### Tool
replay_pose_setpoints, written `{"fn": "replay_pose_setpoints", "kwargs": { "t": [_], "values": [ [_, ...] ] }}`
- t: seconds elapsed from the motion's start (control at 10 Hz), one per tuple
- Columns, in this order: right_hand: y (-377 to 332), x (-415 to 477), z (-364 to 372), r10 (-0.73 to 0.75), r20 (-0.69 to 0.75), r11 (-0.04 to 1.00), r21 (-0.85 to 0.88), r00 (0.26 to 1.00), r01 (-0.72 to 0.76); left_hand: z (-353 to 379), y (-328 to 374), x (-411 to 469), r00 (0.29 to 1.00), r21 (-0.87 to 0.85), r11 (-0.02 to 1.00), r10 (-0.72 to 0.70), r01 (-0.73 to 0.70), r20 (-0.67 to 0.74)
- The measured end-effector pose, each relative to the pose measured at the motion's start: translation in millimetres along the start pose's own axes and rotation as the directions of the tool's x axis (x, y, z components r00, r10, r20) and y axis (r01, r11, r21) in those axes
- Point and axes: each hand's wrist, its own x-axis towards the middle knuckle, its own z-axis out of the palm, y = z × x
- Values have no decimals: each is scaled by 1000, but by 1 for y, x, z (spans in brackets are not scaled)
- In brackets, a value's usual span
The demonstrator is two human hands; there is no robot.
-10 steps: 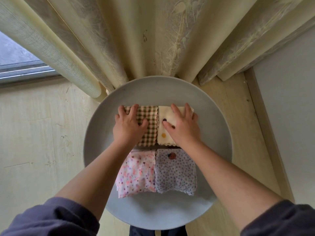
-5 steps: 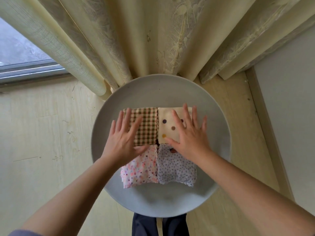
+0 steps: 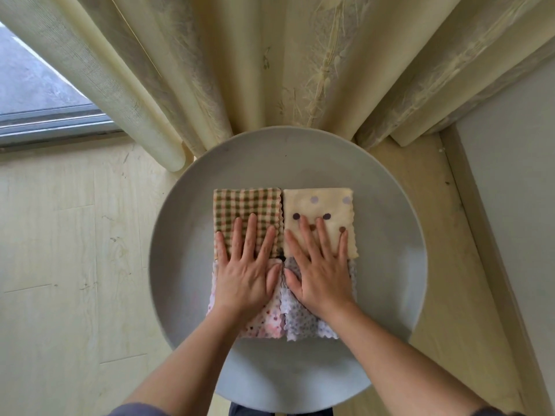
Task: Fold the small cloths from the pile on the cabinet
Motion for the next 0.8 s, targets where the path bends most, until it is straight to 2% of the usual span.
{"fn": "replay_pose_setpoints", "kwargs": {
  "t": [0.1,0.2,0.3,0.4,0.5,0.6,0.7,0.8],
  "values": [
    [2,-6,-10,-17,-38,999,36,999,18,-16,-2,-6,999,-33,999,14,-15,-32],
    [13,-17,-25,74,-90,990,126,993,-62,-32,-18,-18,989,-97,988,-129,122,-75],
    [20,-22,-30,150,-33,981,129,988,-144,-30,-22,-24,953,-341,894,-304,289,10],
    [18,-17,-27,113,8,989,96,994,-113,-20,0,-17,962,-452,854,-267,259,47],
    [19,-12,-26,96,19,995,40,995,-96,-20,11,-10,940,-392,860,-338,327,41],
    [15,-12,-25,80,73,997,16,994,-81,-28,9,-10,960,-150,948,-279,280,29],
    [13,-4,-34,96,221,994,30,971,-106,-35,5,-5,984,-7,990,-141,143,105],
    [8,-4,-69,78,291,994,46,954,-95,-71,2,0,975,50,983,-181,176,128]
  ]
}}
